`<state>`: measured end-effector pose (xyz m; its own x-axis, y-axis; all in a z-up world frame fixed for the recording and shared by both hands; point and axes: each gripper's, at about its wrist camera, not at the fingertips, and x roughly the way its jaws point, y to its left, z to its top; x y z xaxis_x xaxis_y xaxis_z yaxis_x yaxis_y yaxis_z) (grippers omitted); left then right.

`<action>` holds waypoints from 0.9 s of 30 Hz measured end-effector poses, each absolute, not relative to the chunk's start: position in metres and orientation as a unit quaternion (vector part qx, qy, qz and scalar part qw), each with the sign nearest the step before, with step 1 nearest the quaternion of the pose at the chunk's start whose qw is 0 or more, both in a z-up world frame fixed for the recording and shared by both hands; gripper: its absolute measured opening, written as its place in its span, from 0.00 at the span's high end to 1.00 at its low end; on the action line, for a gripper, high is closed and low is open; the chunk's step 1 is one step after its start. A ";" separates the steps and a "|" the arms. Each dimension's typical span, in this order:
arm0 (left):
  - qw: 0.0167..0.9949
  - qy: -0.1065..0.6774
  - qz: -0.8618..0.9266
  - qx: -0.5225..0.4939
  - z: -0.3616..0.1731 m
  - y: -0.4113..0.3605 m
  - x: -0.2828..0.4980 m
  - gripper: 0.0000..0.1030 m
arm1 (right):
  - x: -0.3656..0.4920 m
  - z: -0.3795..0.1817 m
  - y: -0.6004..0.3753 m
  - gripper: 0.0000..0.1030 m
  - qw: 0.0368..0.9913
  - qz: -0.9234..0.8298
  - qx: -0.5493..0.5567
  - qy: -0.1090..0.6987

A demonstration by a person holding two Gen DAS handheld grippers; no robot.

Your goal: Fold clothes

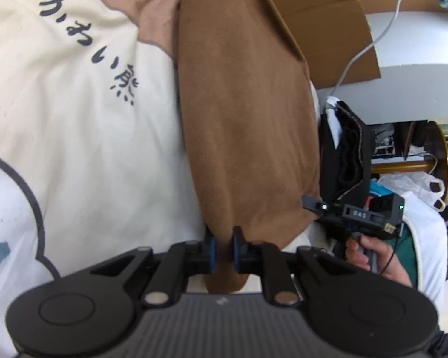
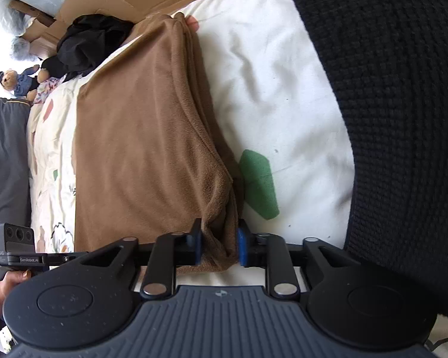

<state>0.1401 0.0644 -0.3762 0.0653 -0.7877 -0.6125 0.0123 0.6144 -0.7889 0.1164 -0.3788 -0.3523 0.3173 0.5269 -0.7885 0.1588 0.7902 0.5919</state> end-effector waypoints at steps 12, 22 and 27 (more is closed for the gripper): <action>0.665 0.598 -0.325 -0.309 -0.352 0.095 0.144 0.93 | 0.099 -0.344 -0.359 0.85 0.739 0.155 0.319 0.573; 0.670 0.662 -0.272 -0.197 -0.347 0.108 0.135 0.87 | 0.089 -0.343 -0.338 0.76 0.736 0.186 0.271 0.593; 0.693 0.674 -0.214 -0.139 -0.301 0.125 0.145 0.80 | 0.089 -0.327 -0.340 0.63 0.738 0.201 0.214 0.607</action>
<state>0.1447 0.1246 -0.3013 -0.0006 -0.4836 -0.8753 0.1091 0.8700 -0.4808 0.0890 -0.3404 -0.3271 0.1813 0.5566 -0.8107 -0.0380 0.8277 0.5598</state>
